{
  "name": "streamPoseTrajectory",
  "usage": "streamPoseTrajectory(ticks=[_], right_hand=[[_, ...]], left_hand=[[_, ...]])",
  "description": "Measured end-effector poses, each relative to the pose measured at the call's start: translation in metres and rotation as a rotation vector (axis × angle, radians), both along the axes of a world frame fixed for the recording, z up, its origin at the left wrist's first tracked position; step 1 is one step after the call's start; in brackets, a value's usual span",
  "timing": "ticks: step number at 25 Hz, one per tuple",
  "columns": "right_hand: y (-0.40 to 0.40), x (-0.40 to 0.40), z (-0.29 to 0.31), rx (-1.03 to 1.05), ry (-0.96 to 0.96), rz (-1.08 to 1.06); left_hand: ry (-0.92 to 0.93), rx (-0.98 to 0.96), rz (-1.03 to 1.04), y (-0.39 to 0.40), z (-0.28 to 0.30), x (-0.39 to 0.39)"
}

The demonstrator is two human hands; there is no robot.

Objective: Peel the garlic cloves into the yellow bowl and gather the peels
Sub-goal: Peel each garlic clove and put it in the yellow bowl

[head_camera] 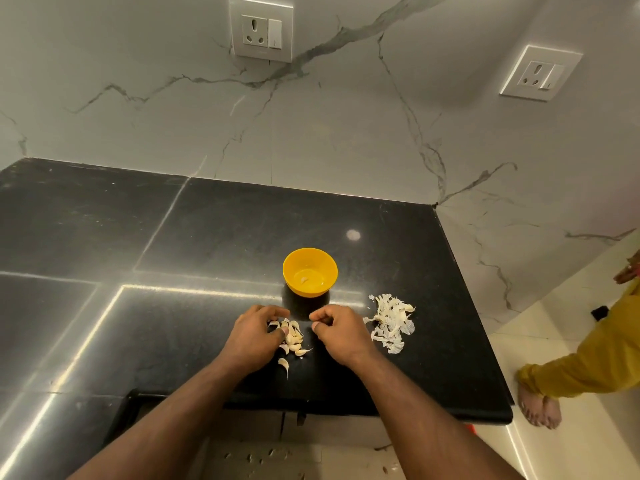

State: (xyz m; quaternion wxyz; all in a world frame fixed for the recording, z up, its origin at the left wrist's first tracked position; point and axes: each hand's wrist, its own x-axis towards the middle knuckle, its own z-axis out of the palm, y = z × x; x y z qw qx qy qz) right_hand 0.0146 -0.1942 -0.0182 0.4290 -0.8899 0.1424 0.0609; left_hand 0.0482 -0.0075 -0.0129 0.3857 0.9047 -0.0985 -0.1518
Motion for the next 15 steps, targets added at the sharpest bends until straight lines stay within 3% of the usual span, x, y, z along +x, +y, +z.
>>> streamPoseTrajectory(ticks=[8, 15], right_hand=[[-0.012, 0.0, 0.007, -0.154, 0.012, 0.394], [-0.001, -0.002, 0.017, -0.219, 0.036, 0.379]], left_hand=[[0.159, 0.062, -0.193, 0.017, 0.0, 0.004], [-0.021, 0.132, -0.225, 0.015, -0.009, 0.002]])
